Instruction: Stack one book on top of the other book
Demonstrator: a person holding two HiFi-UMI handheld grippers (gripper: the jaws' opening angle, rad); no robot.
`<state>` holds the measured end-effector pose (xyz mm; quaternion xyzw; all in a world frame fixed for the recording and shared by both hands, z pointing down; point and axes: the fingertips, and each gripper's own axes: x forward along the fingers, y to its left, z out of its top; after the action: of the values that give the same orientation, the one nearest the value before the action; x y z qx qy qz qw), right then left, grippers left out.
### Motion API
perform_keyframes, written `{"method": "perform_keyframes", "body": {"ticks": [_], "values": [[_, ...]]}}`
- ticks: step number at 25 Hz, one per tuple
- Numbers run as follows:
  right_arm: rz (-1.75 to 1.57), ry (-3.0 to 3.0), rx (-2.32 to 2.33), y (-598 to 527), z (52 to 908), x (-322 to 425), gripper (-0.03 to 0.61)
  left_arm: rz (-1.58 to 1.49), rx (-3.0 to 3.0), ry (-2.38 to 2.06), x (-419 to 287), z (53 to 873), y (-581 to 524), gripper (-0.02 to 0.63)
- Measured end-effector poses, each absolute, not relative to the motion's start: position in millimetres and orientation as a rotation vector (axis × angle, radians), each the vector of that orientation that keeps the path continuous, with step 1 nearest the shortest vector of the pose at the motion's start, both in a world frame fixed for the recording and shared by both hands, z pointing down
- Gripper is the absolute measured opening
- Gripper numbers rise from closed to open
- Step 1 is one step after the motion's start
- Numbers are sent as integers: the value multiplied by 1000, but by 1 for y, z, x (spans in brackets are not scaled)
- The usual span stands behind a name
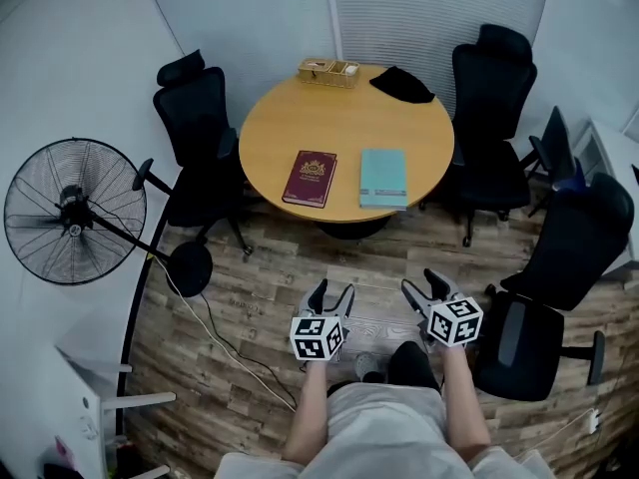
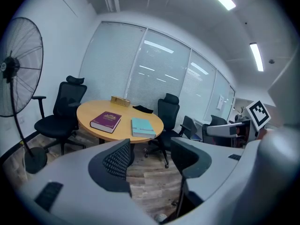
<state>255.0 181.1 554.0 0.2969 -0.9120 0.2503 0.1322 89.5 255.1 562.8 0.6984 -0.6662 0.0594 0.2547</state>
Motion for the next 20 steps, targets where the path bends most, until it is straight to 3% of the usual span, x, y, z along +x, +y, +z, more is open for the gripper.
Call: {"method": "perform_keyframes", "body": {"ticks": [9, 20], "values": [[781, -2623, 893, 160, 569, 248, 265, 225, 1888, -1807, 77, 575, 247, 298], [815, -2598, 854, 84, 584, 195, 275, 215, 1811, -1884, 13, 573, 195, 305]]}}
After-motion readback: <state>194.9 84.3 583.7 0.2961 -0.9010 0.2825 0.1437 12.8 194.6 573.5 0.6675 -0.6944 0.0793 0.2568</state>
